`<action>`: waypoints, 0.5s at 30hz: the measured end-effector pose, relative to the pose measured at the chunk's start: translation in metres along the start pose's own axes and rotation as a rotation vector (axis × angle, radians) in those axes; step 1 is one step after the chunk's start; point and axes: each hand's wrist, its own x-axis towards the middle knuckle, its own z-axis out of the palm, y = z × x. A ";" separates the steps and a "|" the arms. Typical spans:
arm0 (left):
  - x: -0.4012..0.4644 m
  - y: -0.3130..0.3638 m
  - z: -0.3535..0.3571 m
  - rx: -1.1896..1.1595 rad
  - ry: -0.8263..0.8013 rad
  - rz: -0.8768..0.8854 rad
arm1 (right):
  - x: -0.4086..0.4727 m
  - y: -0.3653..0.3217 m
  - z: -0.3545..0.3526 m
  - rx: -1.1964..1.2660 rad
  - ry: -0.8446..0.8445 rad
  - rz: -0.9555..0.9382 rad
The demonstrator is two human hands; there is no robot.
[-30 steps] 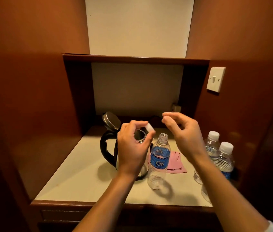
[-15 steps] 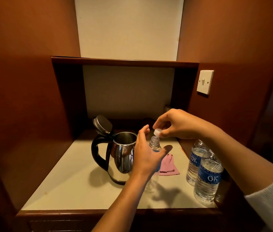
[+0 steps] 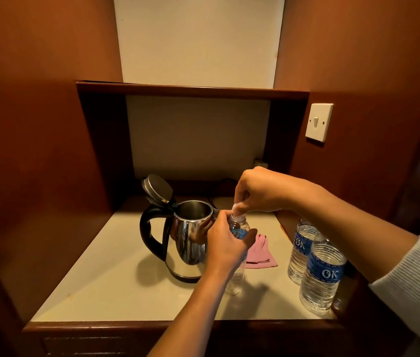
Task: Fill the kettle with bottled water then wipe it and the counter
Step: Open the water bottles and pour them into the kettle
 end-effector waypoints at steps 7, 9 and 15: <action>0.000 -0.002 0.003 0.003 -0.003 0.005 | 0.012 -0.007 0.008 -0.164 0.028 0.102; -0.001 -0.002 0.002 0.045 0.012 0.017 | 0.011 -0.006 0.014 -0.139 0.039 0.148; 0.000 -0.003 0.004 0.091 0.013 0.034 | 0.009 -0.002 0.007 -0.169 0.146 0.175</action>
